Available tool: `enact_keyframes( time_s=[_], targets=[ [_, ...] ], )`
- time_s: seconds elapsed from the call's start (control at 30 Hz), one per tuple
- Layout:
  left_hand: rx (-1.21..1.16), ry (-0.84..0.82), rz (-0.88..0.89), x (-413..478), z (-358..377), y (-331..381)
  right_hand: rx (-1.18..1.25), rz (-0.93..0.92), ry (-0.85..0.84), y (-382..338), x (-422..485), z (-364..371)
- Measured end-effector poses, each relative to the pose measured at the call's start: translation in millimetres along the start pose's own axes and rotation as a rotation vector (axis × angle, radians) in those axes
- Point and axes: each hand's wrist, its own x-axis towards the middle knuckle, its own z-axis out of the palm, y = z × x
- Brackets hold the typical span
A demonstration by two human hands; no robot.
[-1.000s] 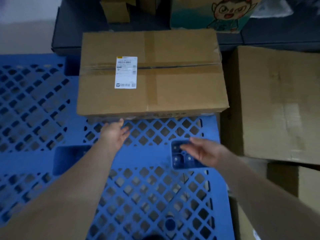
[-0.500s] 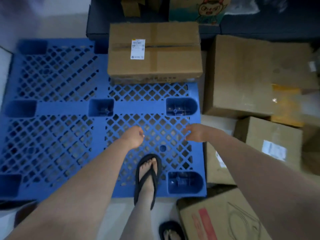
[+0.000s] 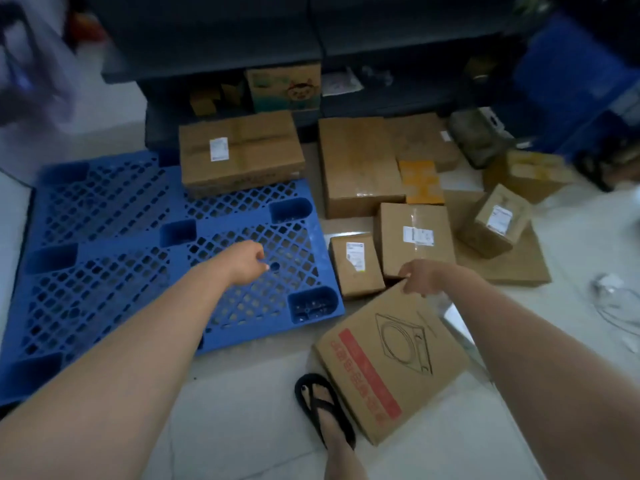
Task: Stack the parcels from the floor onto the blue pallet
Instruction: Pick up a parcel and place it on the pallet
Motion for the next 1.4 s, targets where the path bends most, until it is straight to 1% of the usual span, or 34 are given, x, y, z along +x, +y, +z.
enact_keyframes(
  time_s=[0.07, 0.13, 0.23, 0.33, 0.4, 0.47, 0.6, 0.7, 0.73, 0.83, 0.9, 0.93, 0.97, 1.03, 1.07, 1.1, 1.13, 1.2, 1.3, 1.33, 1.4],
  targets=[
    [0.012, -0.021, 0.054, -23, 32, 16, 0.132, 0.053, 0.025, 28, -32, 39],
    [0.041, -0.083, 0.082, -46, 66, 30, 0.28, 0.111, 0.052, 54, -60, 81],
    [0.066, -0.116, 0.13, -83, 117, 53, 0.434, 0.18, 0.021, 85, -104, 136],
    [0.048, -0.126, 0.156, -100, 156, 73, 0.51, 0.19, 0.072, 110, -119, 172],
    [0.021, -0.138, 0.132, -98, 180, 84, 0.587, 0.203, 0.114, 124, -112, 196],
    [-0.022, -0.131, 0.078, -86, 206, 91, 0.59, 0.236, 0.132, 134, -91, 229],
    [-0.031, -0.076, 0.036, -24, 277, 95, 0.511, 0.264, 0.049, 151, -23, 315],
    [-0.036, -0.033, 0.03, 49, 356, 78, 0.636, 0.331, 0.019, 165, 51, 386],
    [-0.046, -0.026, 0.037, 77, 388, 69, 0.738, 0.375, 0.007, 171, 79, 410],
    [-0.134, 0.001, 0.066, 163, 480, 38, 1.212, 0.605, -0.065, 186, 167, 484],
    [-0.239, 0.046, 0.058, 216, 527, 20, 1.475, 0.655, -0.064, 198, 227, 521],
    [-0.247, 0.093, 0.042, 240, 545, 13, 1.617, 0.65, -0.024, 205, 254, 534],
    [-0.209, 0.15, 0.022, 262, 557, 7, 1.77, 0.638, 0.047, 212, 278, 546],
    [-0.114, 0.238, 0.002, 296, 569, -3, 2.027, 0.628, 0.29, 223, 317, 564],
    [-0.08, 0.252, 0.001, 309, 569, -7, 2.077, 0.622, 0.399, 226, 329, 571],
    [-0.054, 0.248, -0.008, 318, 567, -10, 2.094, 0.601, 0.468, 225, 335, 578],
    [-0.039, 0.234, -0.018, 323, 563, -9, 2.109, 0.566, 0.501, 222, 337, 584],
    [-0.125, 0.164, -0.08, 320, 552, -7, 2.159, 0.522, 0.489, 218, 326, 590],
    [-0.343, -0.033, -0.213, 277, 547, -17, 2.121, 0.521, 0.391, 224, 288, 589],
    [-0.38, -0.049, -0.246, 254, 548, -25, 2.098, 0.495, 0.355, 227, 272, 587],
    [-0.434, -0.022, -0.317, 197, 543, -40, 2.095, 0.439, 0.298, 226, 236, 578]
  ],
)
